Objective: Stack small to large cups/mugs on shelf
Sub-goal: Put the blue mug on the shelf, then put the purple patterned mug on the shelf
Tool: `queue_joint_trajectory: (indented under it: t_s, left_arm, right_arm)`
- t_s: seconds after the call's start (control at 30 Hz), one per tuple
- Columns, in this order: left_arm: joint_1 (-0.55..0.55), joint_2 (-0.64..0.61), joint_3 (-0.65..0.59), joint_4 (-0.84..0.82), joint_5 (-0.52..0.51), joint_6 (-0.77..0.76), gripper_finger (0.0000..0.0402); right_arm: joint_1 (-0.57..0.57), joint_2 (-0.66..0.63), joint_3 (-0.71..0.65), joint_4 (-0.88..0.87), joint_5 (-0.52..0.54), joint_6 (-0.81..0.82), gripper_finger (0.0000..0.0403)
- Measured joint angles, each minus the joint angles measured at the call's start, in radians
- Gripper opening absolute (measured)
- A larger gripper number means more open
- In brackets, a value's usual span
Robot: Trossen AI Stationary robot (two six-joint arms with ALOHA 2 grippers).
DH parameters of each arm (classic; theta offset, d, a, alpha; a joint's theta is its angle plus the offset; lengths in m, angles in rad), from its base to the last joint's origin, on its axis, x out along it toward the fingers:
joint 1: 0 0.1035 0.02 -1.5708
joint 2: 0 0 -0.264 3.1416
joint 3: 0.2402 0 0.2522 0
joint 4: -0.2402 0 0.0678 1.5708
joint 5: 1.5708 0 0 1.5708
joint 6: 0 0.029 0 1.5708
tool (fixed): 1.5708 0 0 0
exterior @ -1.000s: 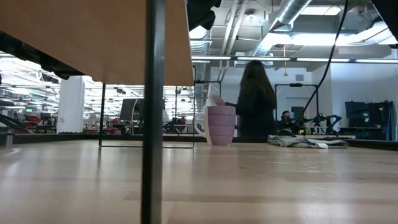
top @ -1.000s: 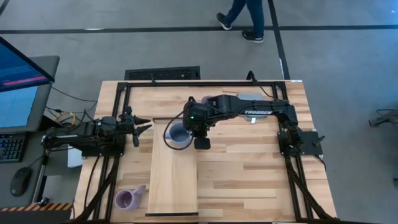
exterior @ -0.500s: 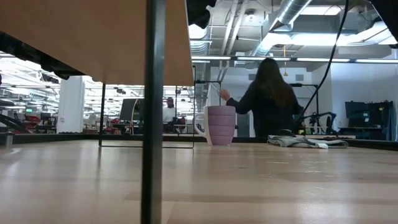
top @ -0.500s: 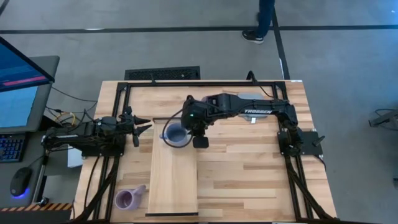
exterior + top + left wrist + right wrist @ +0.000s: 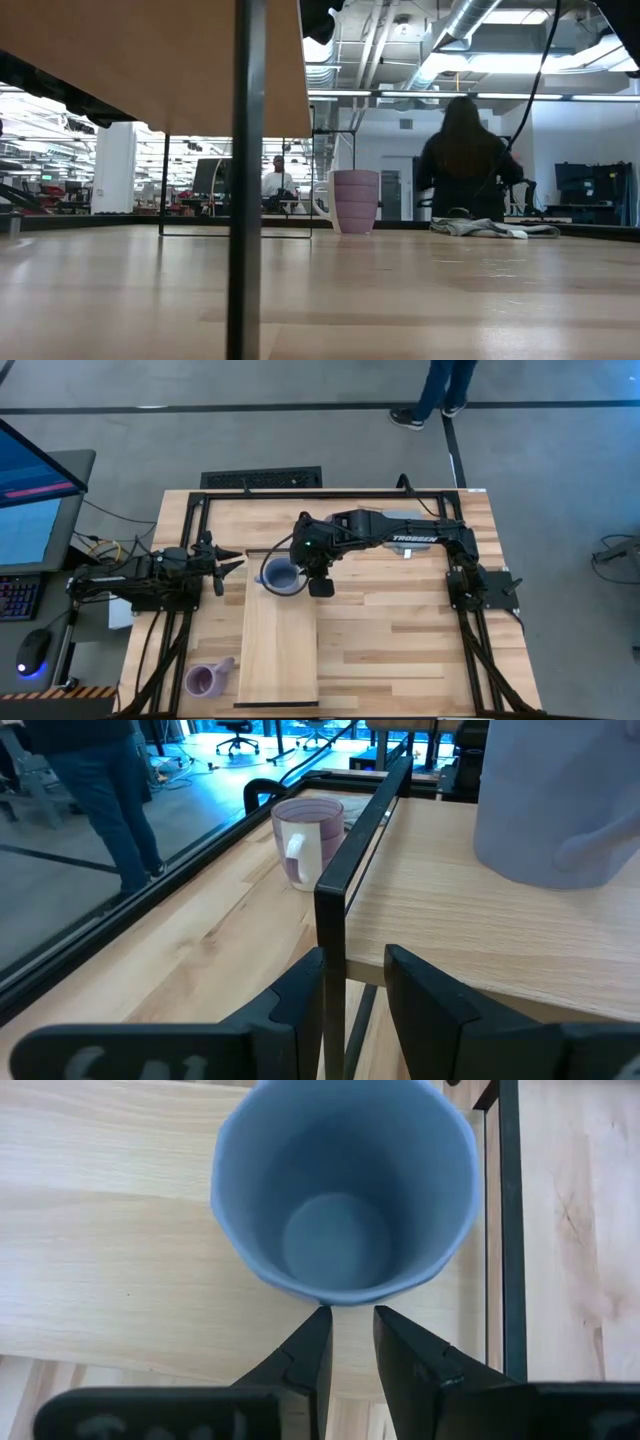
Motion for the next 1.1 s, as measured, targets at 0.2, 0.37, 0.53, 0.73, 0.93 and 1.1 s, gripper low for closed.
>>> queue_joint_trajectory:
  t_s: [0.2, 0.37, 0.53, 0.73, 0.93, 1.1]
  left_arm:
    - [0.0, 0.0, 0.0, 0.0, 0.0, 0.0, 0.0098]
    - [0.0, 0.0, 0.0, 0.0, 0.0, 0.0, 0.0098]
    - [0.0, 0.0, 0.0, 0.0, 0.0, 0.0, 0.0098]
    - [0.0, 0.0, 0.0, 0.0, 0.0, 0.0, 0.0098]
    - [0.0, 0.0, 0.0, 0.0, 0.0, 0.0, 0.0098]
    - [0.0, 0.0, 0.0, 0.007, -0.009, 0.024, 0.0098]
  right_arm:
    - [0.0, 0.0, 0.0, -0.002, 0.001, 0.0, 0.01]
    - [0.0, 0.0, 0.0, -0.005, 0.013, 0.001, 0.01]
    - [0.0, -0.011, 0.002, -0.043, 0.076, 0.011, 0.01]
    - [0.0, -0.026, 0.002, -0.105, 0.09, 0.029, 0.01]
    - [-0.015, -0.074, 0.001, -0.142, 0.091, -0.016, 0.01]
    - [-0.051, -0.128, 0.002, -0.146, 0.091, -0.034, 0.01]
